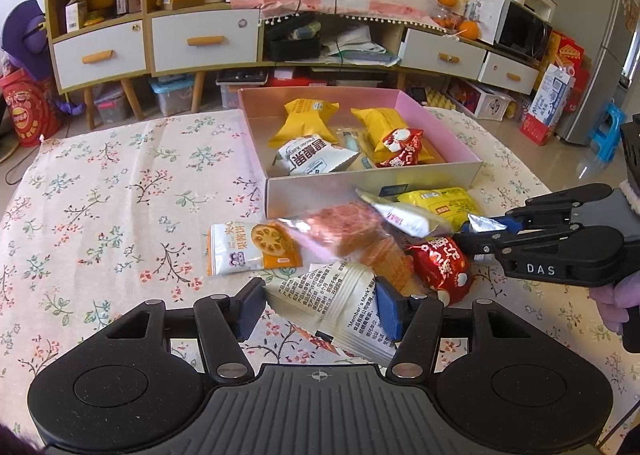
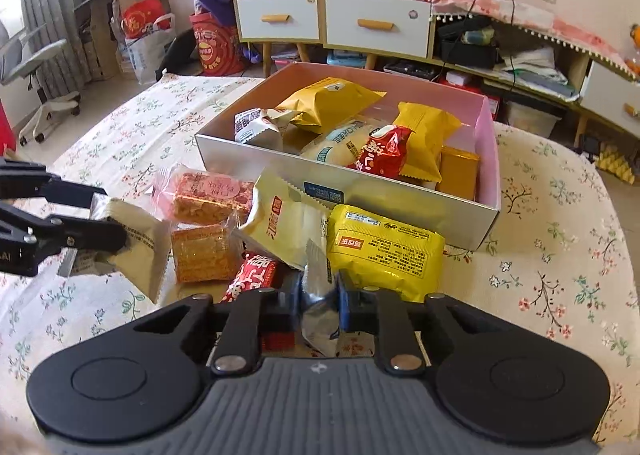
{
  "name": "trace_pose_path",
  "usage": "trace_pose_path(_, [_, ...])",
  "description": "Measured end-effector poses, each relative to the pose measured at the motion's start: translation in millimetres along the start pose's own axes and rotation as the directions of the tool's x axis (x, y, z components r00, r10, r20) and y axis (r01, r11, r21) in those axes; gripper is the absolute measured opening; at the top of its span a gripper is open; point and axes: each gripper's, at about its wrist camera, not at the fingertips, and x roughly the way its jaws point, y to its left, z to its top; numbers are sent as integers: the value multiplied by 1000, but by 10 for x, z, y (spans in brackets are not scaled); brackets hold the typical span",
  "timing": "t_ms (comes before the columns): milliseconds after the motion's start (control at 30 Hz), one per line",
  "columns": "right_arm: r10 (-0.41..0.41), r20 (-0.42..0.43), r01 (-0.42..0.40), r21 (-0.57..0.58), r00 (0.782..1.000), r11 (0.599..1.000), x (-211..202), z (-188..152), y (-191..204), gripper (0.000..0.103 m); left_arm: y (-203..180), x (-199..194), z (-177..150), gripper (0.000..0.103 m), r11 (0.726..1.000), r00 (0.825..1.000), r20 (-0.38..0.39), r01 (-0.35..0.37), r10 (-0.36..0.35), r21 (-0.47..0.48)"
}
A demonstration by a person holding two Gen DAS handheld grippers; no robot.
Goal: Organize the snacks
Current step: 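Carry the white bag and silver packet into the pink box and open both grippers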
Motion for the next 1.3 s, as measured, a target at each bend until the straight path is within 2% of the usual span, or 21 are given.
trace_pose_path(533, [-1,108,5,-32,994,999,-319,127,24,15,-202,-201,149,56,998,998,57,38,-41,42])
trace_pose_path(800, [-16,169,12,21,985,1000,-361,328,-86,15,-278,-217,407,56,999,992,121,42,-45,22])
trace_pose_path(1033, [-24,191,2,118,981,993,-216,552,-240,15,-364,10,719,56,1000,987,161,5,-9,30])
trace_pose_path(1300, [-102,165,70,191,981,979,74,743,-561,15,-393,567,1119,57,998,985,164,-50,43,40])
